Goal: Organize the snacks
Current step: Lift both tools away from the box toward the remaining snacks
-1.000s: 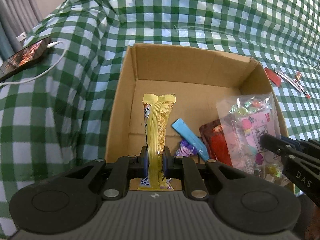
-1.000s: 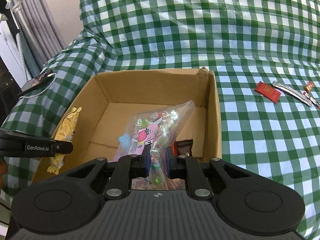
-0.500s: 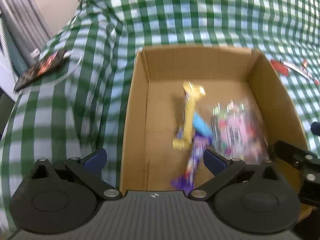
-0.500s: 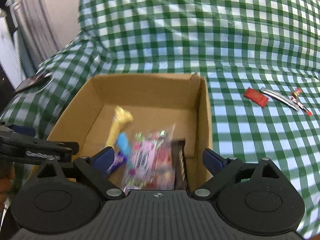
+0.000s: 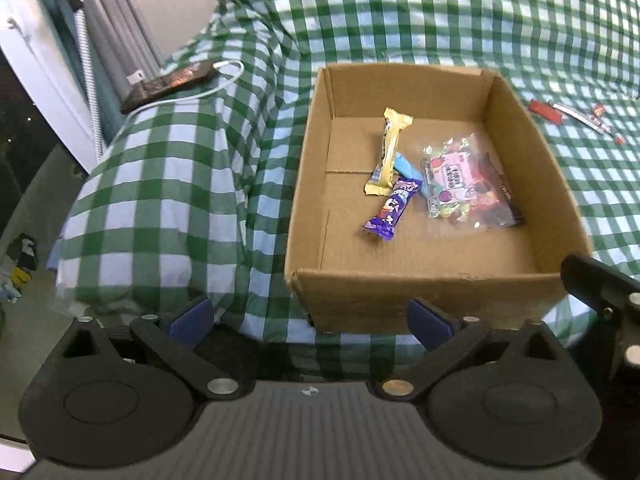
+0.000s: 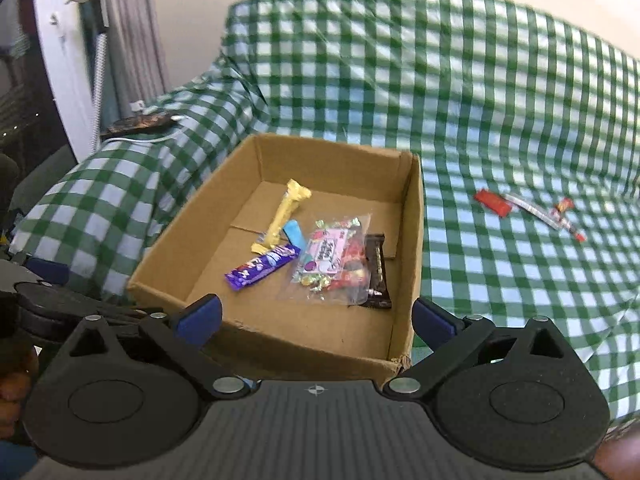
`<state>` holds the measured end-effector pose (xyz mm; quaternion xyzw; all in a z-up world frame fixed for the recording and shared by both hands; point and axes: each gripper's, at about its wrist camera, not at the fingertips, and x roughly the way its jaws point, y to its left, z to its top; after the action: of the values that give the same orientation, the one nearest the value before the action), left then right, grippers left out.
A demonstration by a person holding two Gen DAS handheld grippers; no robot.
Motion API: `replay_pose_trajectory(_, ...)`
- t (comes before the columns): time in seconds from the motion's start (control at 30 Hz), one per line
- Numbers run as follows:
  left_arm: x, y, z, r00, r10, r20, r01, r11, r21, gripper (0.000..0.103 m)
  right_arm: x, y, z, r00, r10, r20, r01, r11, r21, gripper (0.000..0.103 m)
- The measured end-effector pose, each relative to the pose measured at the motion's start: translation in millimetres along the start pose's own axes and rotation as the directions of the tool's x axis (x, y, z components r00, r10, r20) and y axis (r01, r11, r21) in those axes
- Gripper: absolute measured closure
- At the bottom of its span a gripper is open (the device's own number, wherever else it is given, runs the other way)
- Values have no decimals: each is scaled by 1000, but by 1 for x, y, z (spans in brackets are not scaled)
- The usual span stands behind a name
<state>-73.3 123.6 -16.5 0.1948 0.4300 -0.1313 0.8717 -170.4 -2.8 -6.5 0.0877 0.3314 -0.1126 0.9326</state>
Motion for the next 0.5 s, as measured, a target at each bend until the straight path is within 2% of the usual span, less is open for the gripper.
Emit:
replay_pose_trajectory(0.07,-14,3,-6,1000,1,27,0,1000,-14,0,-14,11,-3,999,-11,31,12,1000,-19,0)
replay_pose_trajectory(0.27,-47,4,-20,995,-4,97,8,999,-33,0,-43,11,-15,997,-23,73,25,999,-21,0)
replay_pose_trajectory(0.5,-70,4,-32,988,-16,150,21,999,-29,0,-69,13,-24,993,-31,116,34,999,-24,0)
